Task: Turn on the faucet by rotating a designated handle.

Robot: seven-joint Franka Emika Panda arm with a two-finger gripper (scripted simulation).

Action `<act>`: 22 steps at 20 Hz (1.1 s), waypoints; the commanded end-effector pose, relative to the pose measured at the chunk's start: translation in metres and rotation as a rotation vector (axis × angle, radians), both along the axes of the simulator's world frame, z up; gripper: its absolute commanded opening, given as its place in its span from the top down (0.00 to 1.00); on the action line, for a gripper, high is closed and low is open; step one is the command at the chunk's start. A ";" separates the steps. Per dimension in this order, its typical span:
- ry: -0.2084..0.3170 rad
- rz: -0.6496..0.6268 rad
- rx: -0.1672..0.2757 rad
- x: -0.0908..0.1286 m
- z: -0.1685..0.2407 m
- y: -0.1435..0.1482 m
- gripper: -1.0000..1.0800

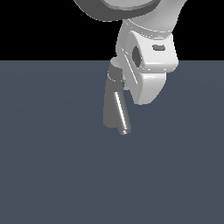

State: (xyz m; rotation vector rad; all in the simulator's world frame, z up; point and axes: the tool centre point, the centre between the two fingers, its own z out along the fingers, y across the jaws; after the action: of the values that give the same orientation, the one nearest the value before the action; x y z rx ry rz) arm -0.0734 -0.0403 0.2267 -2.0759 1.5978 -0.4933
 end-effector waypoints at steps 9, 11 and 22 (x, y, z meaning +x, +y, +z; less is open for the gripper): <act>0.002 -0.037 -0.004 0.017 0.007 -0.033 1.00; 0.003 -0.040 -0.004 0.020 0.009 -0.038 1.00; 0.007 -0.059 -0.005 0.039 0.018 -0.067 1.00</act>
State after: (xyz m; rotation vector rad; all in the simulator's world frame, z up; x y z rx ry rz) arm -0.0349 -0.0703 0.2476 -2.0826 1.5888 -0.4860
